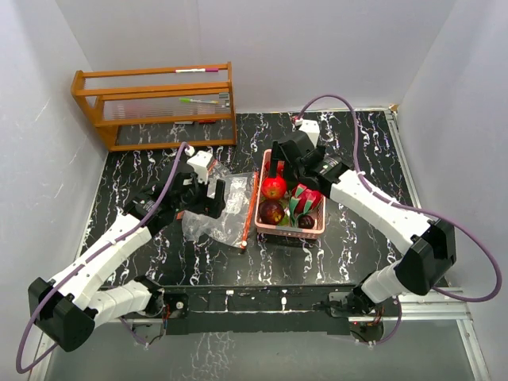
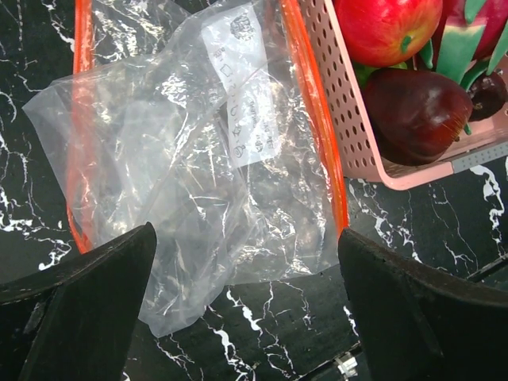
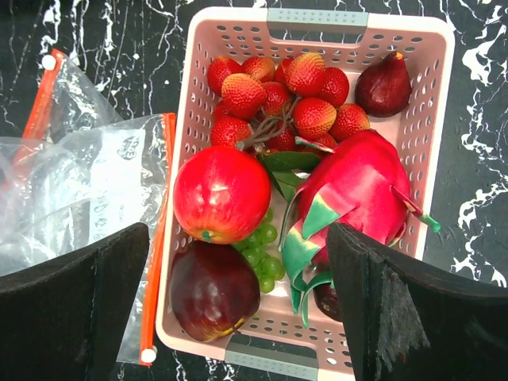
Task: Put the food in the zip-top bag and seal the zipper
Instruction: Pick up the zipper food storage bag at the center of the board.
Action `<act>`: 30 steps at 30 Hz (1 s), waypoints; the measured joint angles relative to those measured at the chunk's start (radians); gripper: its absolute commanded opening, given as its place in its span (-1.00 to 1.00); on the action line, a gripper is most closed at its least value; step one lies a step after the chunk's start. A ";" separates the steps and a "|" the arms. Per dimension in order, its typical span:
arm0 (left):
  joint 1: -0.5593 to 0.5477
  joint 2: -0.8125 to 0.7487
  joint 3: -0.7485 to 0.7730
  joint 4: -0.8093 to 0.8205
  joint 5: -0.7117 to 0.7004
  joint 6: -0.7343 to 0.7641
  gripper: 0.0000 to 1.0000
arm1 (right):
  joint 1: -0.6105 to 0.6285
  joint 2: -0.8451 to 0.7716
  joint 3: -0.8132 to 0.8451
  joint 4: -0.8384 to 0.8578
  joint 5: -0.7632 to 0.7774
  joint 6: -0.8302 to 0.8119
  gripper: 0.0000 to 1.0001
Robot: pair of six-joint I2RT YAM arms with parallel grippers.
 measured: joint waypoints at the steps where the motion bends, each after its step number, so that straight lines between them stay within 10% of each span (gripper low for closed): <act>1: 0.000 0.000 0.000 0.000 0.005 0.001 0.95 | 0.000 -0.008 0.000 0.003 0.002 0.000 0.96; 16: -0.127 -0.063 -0.038 0.037 0.081 -0.031 0.95 | -0.054 -0.172 -0.099 0.063 -0.021 -0.038 0.97; 30: -0.435 0.002 -0.195 0.129 -0.235 -0.201 0.67 | -0.158 -0.239 -0.185 0.054 -0.069 -0.035 0.97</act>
